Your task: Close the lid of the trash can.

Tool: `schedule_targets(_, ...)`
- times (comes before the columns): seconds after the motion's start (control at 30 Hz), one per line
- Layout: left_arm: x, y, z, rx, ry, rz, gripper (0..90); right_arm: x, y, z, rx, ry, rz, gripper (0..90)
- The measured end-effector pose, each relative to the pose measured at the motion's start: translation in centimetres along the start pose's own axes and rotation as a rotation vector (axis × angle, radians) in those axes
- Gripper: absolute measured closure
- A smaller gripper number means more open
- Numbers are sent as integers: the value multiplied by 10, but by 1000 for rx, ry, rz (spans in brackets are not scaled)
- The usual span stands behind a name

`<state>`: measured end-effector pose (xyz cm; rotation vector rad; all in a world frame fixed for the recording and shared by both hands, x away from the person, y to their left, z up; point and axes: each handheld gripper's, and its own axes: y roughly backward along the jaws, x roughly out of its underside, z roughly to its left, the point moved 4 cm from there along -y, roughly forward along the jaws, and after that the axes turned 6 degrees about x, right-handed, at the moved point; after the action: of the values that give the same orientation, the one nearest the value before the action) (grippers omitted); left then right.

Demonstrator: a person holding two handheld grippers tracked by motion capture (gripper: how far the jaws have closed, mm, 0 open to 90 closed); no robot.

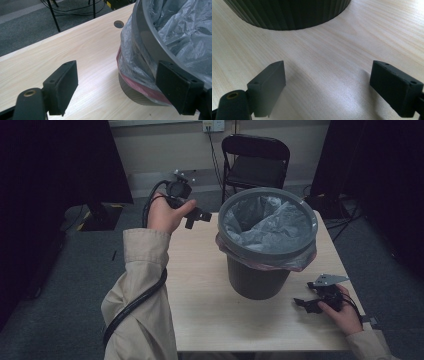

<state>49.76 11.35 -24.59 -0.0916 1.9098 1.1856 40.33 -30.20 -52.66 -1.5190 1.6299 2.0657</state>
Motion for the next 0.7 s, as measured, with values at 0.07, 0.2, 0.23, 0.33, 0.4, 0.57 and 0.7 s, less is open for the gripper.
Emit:
schedule_targets(0.07, 2, 1, 1, -2, -4, 0, 179, 0, 0, 0, 0, 0, 0, 125)
schedule_targets(0.2, 7, 3, 2, 0, -5, 0, 177, 0, 0, 0, 0, 0, 0, 126)
schedule_targets(0.23, 8, 3, 1, -1, 4, -6, 176, 0, 0, 0, 0, 0, 0, 126)
schedule_targets(0.33, 12, 2, 1, 6, -3, -8, 176, 0, 0, 0, 0, 0, 0, 126)
schedule_targets(0.4, 15, 0, 2, 10, 3, -8, 176, 0, 0, 0, 1, 0, 0, 126)
schedule_targets(0.57, 24, -7, 4, 9, 14, -1, 175, 0, 0, 0, 1, 0, -1, 126)
schedule_targets(0.7, 33, -12, 6, 20, 33, 4, 174, 0, 0, 0, 2, 0, -1, 126)
